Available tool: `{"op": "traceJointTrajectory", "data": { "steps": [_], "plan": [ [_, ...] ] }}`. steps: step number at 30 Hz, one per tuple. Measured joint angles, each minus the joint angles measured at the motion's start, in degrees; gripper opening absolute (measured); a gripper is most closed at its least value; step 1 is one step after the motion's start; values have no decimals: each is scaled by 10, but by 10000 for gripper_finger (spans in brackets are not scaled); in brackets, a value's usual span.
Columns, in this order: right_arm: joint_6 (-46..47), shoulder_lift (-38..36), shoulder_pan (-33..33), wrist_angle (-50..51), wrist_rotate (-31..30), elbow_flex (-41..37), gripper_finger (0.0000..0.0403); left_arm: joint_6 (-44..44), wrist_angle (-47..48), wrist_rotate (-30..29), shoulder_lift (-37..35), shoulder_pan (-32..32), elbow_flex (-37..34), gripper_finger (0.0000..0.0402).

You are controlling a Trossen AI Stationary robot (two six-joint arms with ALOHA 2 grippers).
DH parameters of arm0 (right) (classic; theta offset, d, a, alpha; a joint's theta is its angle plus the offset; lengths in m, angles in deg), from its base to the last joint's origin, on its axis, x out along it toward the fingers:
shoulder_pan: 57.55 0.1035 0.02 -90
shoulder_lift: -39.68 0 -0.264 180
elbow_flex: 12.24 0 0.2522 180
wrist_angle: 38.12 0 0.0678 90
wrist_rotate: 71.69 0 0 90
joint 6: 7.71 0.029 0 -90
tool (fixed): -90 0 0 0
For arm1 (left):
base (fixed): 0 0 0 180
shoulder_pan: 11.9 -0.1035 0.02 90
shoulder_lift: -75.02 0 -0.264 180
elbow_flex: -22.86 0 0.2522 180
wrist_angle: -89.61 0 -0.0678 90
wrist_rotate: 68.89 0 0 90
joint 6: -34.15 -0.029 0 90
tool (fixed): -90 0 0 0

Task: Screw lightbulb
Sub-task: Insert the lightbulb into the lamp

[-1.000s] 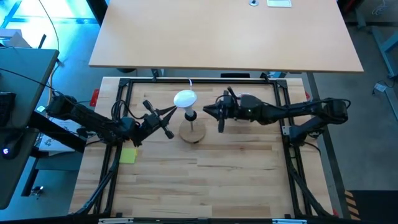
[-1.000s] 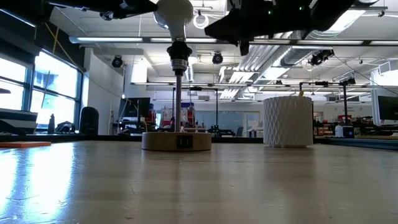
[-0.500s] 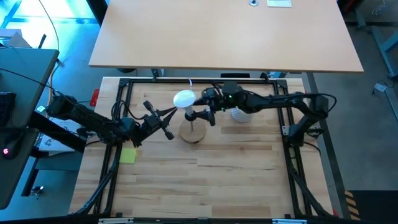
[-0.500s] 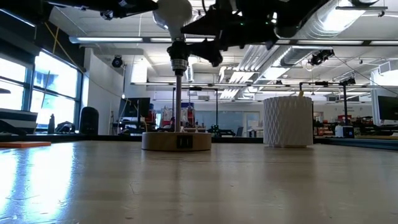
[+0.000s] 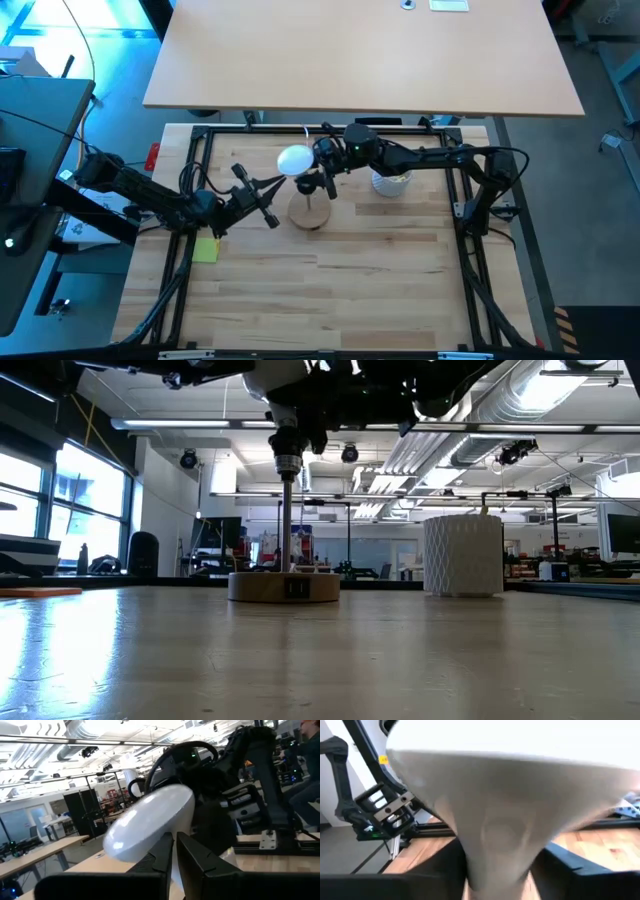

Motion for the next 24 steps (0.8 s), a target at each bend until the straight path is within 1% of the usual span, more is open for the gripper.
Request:
{"op": "traceJointTrajectory", "data": {
  "steps": [1,3,6,8,9,13,16,18,21,24],
  "plan": [
    [0,0,0,-5,0,0,146,0,0,0,0,2,0,19],
    [-7,0,3,-7,-3,0,146,0,0,-1,0,6,0,19],
    [-26,-6,15,-26,-50,-12,146,0,4,-9,0,17,0,19],
    [-36,-17,24,-74,-74,-37,146,-2,15,-23,0,27,0,19],
    [-38,-24,26,-101,-77,-54,146,-4,18,-36,0,32,-1,19],
    [-5,-39,32,-273,-115,-133,146,-1,33,-64,0,51,0,19],
    [8,-23,33,-379,-140,-166,146,37,61,-60,0,54,0,19],
    [18,-5,36,-415,-140,-169,146,70,94,-59,0,49,0,19],
    [21,16,38,-417,-137,-162,146,115,129,-58,0,44,0,19],
    [34,26,38,-413,-137,-158,146,134,132,-55,0,42,0,19]
  ]
}}
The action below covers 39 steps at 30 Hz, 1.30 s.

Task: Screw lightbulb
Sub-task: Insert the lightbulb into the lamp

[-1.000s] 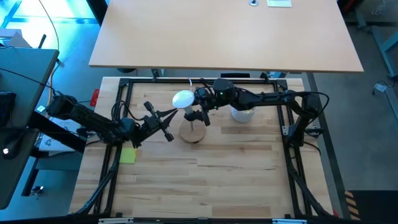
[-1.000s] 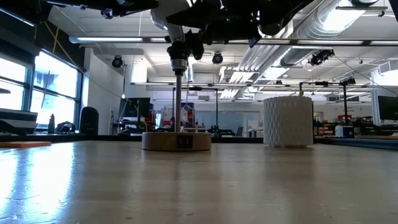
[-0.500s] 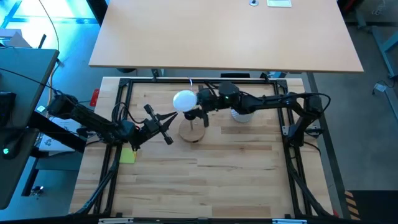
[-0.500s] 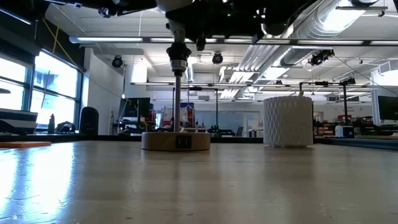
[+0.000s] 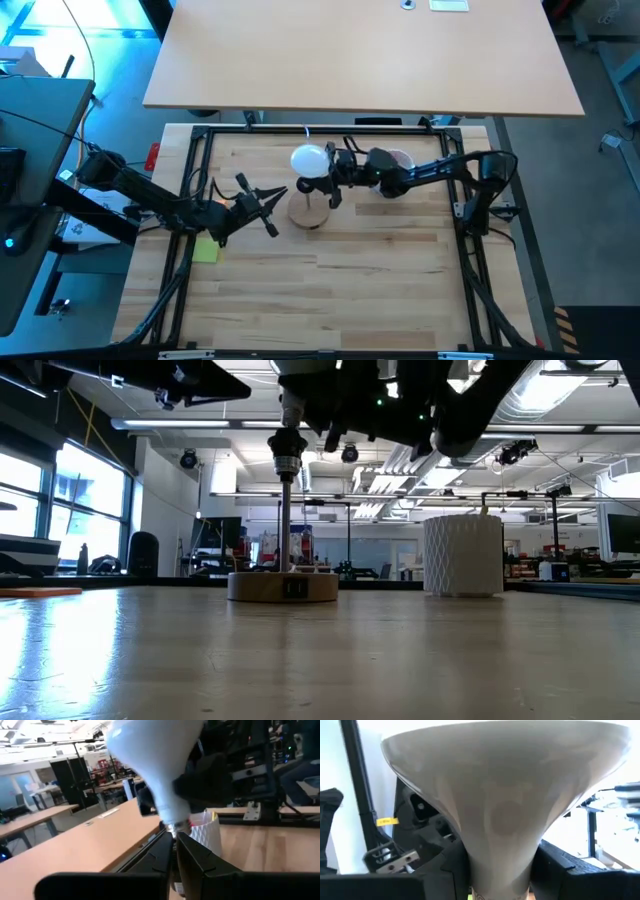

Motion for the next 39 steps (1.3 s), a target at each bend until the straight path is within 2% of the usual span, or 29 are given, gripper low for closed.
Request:
{"op": "traceJointTrajectory", "data": {
  "steps": [4,8,11,13,18,23,26,31,34,39],
  "plan": [
    [-15,0,0,1,-10,1,146,1,-6,10,0,0,0,19],
    [-16,0,0,24,-25,1,146,10,-52,25,0,9,3,19],
    [-27,0,0,40,-29,1,146,2,-52,20,0,18,30,18],
    [-28,0,1,46,-29,1,146,-3,-7,11,-1,21,61,11],
    [-45,0,2,65,-30,2,146,-1,197,7,-1,14,174,2],
    [-61,-2,3,80,-40,3,146,33,355,6,-1,0,255,1],
    [-75,-2,9,83,-66,3,146,77,410,-1,-2,5,255,1],
    [-108,-3,30,101,-131,4,146,222,526,-104,1,32,230,1],
    [-110,-4,39,112,-161,4,146,291,543,-118,2,36,198,1],
    [-91,-2,44,114,-197,4,145,334,535,-119,2,26,156,1]
  ]
}}
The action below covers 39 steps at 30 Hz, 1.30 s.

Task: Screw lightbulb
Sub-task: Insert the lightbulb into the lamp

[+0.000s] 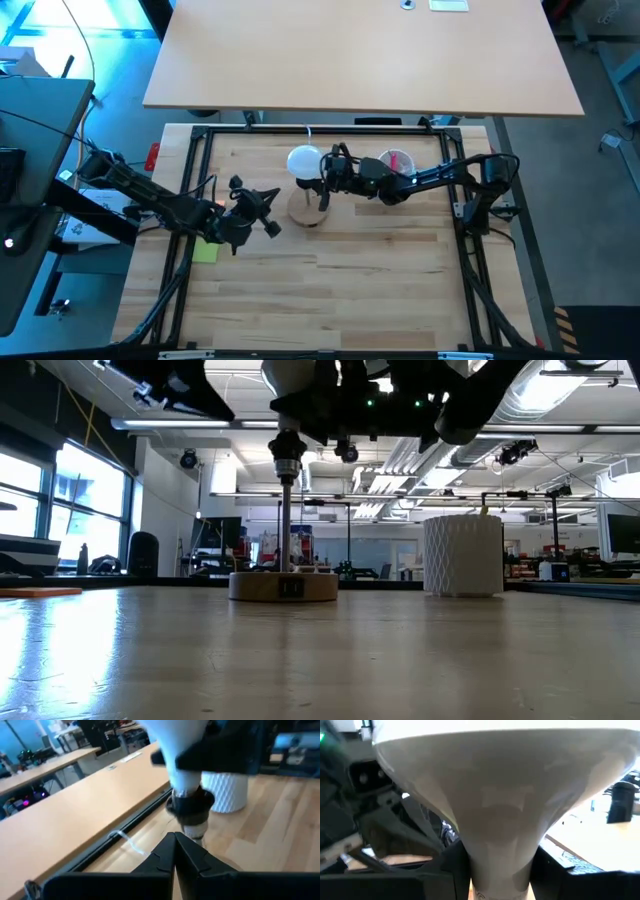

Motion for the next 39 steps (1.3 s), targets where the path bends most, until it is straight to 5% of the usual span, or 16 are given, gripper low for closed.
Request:
{"op": "traceJointTrajectory", "data": {
  "steps": [9,19,24,30,35,39],
  "plan": [
    [13,-1,5,155,-1,74,145,-12,-122,54,0,-28,-105,13],
    [2,-4,0,217,5,93,144,-92,-557,307,43,-139,-285,138],
    [1,-4,0,217,5,93,144,-142,-650,423,123,-209,-272,197],
    [1,-5,-1,223,6,93,143,-173,-686,442,196,-251,-228,238],
    [1,-5,-1,223,6,93,143,-176,-691,448,225,-267,-200,231],
    [0,-5,-1,224,6,92,143,-188,-690,466,234,-265,-184,183]
  ]
}}
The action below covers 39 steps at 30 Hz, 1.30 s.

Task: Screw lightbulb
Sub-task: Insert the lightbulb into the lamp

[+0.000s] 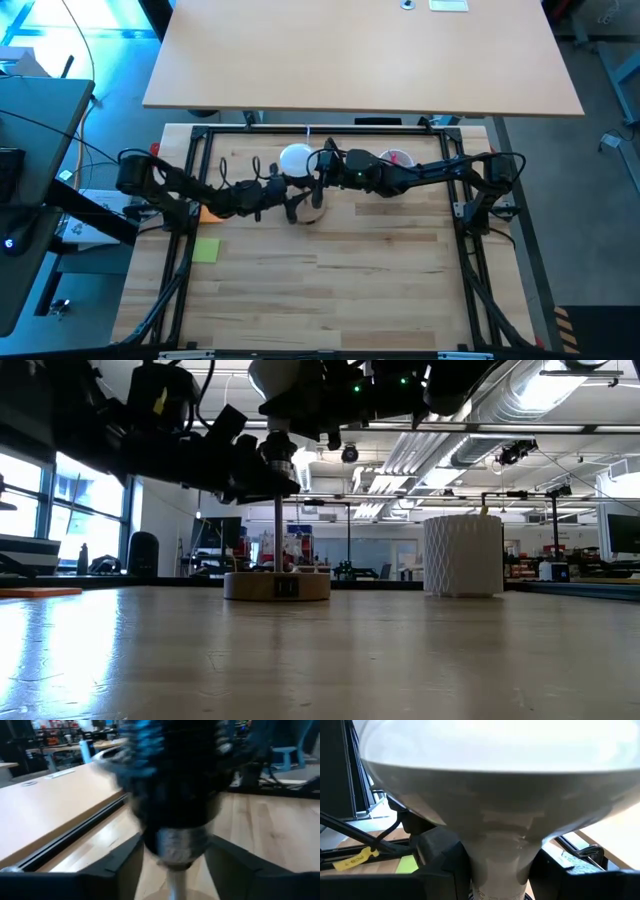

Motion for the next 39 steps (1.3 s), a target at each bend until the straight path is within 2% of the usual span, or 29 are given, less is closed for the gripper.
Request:
{"op": "traceJointTrajectory", "data": {
  "steps": [3,6,7,14,20,26,30,34,36,39],
  "plan": [
    [-2,0,0,0,2,0,143,4,5,-3,0,6,8,127],
    [-3,0,0,0,3,0,143,-3,11,-34,0,17,8,66],
    [-3,0,0,1,3,0,143,-8,12,-44,0,20,9,57],
    [1,0,3,4,-6,0,143,-14,10,-108,0,37,9,57],
    [14,1,28,6,-111,1,142,4,10,-158,2,45,14,57],
    [42,0,35,12,-164,1,142,-3,11,-191,35,51,48,57],
    [45,-1,36,24,-179,1,142,-27,7,-239,68,67,74,57],
    [45,-1,37,30,-165,2,142,-35,17,-276,69,86,74,57],
    [46,-1,37,31,-150,2,142,-49,30,-280,60,95,67,82],
    [48,-1,36,31,-150,2,142,-58,47,-281,37,106,52,154]
  ]
}}
